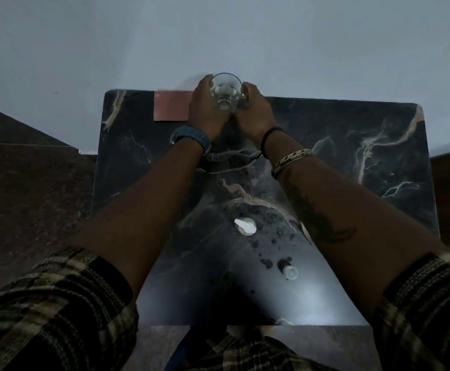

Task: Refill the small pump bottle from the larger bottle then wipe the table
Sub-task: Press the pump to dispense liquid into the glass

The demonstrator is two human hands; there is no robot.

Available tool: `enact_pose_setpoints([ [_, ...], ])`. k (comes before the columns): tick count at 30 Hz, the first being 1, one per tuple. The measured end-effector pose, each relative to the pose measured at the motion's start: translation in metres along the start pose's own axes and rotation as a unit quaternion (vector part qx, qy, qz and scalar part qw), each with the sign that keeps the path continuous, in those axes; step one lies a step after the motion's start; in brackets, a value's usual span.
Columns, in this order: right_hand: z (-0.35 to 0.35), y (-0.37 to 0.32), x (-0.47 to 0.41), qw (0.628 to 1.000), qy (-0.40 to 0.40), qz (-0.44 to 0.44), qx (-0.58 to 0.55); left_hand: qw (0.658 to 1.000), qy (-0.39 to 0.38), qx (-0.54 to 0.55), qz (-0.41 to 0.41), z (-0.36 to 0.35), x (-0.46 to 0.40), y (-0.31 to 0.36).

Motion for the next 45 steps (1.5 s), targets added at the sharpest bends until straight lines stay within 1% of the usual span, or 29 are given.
enact_pose_setpoints([
  [3, -0.005, 0.001, -0.004, 1.0, 0.001, -0.007, -0.009, 1.0, -0.002, -0.022, 0.009, -0.005, -0.009, -0.002],
  [6, -0.005, 0.0, 0.003, 0.999, 0.026, -0.017, -0.025, 0.999, 0.022, -0.036, 0.001, -0.008, -0.012, -0.003],
  [9, -0.004, -0.001, 0.011, 0.999, 0.046, -0.004, -0.024, 0.999, 0.038, -0.029, -0.007, -0.005, -0.005, -0.007],
  [12, -0.004, -0.01, 0.03, 0.998, 0.036, 0.02, -0.044, 0.998, 0.051, -0.028, -0.007, 0.007, 0.014, -0.008],
  [15, -0.005, -0.017, 0.059, 0.998, 0.009, 0.05, -0.042, 0.998, 0.061, -0.027, -0.013, 0.022, 0.046, -0.011],
  [17, -0.001, -0.017, 0.084, 0.998, -0.001, 0.05, -0.05, 0.997, 0.063, -0.035, -0.008, 0.032, 0.072, -0.017],
  [21, 0.019, -0.01, 0.138, 0.996, 0.02, 0.066, -0.056, 0.997, 0.071, -0.028, -0.009, 0.049, 0.13, -0.033],
  [25, 0.036, 0.001, 0.198, 0.993, 0.023, 0.075, -0.082, 0.996, 0.08, -0.027, -0.024, 0.059, 0.189, -0.056],
  [27, 0.04, 0.008, 0.226, 0.993, 0.038, 0.09, -0.072, 0.997, 0.076, -0.032, -0.01, 0.06, 0.217, -0.069],
  [29, 0.039, 0.017, 0.249, 0.992, 0.043, 0.086, -0.081, 0.997, 0.071, -0.034, 0.001, 0.059, 0.238, -0.081],
  [33, 0.027, 0.038, 0.28, 0.993, -0.002, 0.05, -0.103, 0.997, 0.062, -0.042, 0.029, 0.053, 0.267, -0.097],
  [36, 0.017, 0.046, 0.293, 0.993, -0.027, 0.056, -0.097, 0.996, 0.063, -0.046, 0.039, 0.046, 0.279, -0.104],
  [40, 0.007, 0.051, 0.295, 0.997, -0.029, 0.066, -0.033, 0.996, 0.055, -0.045, 0.049, 0.043, 0.283, -0.108],
  [45, -0.003, 0.058, 0.289, 0.996, -0.038, 0.065, -0.036, 0.996, 0.046, -0.045, 0.055, 0.044, 0.279, -0.11],
])
Point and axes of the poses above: each hand's wrist, its own x-axis away from the middle knuckle, its own z-axis out of the back of the hand, y = z × x, the point moved 3 cm from there along -x, towards the middle knuckle, and after that the axes turned 6 degrees about z, right-handed, at the moved point
